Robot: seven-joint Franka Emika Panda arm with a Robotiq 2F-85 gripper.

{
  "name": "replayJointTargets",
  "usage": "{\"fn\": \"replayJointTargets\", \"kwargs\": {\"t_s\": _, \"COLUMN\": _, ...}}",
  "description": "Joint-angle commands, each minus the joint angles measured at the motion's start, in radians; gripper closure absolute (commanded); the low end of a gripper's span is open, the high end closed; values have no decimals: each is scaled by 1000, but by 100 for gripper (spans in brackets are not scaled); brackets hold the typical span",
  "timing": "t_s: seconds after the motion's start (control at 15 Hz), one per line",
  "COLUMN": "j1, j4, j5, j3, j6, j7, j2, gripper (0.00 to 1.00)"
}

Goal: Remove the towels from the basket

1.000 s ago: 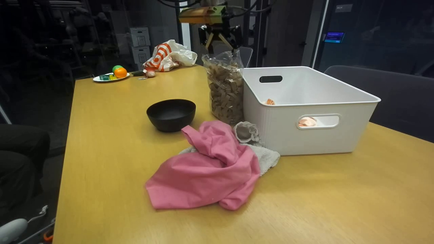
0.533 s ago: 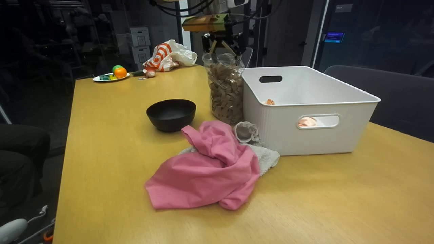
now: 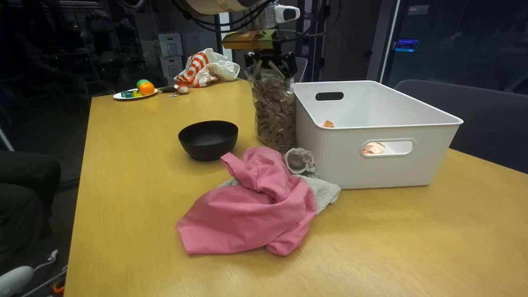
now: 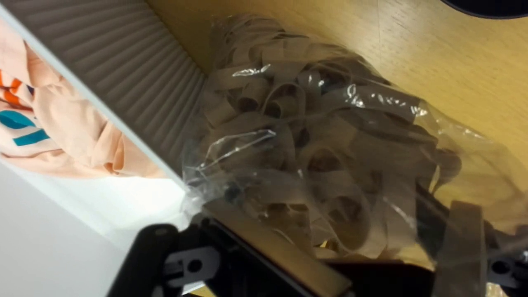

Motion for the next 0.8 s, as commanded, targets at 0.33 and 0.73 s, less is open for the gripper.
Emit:
{"fn": "replayJointTargets", "kwargs": {"t_s": 0.33, "j1": 4, "j4": 6, "j5": -17, "j3": 1, "j6": 6, "j7": 11, "j2": 1, "gripper": 58}}
{"fn": "replayJointTargets", "kwargs": {"t_s": 0.73, "j1": 0, "j4": 13, "j5": -15, "j3": 1, "j6": -23, "j7": 1, "j2": -22, "gripper": 96}}
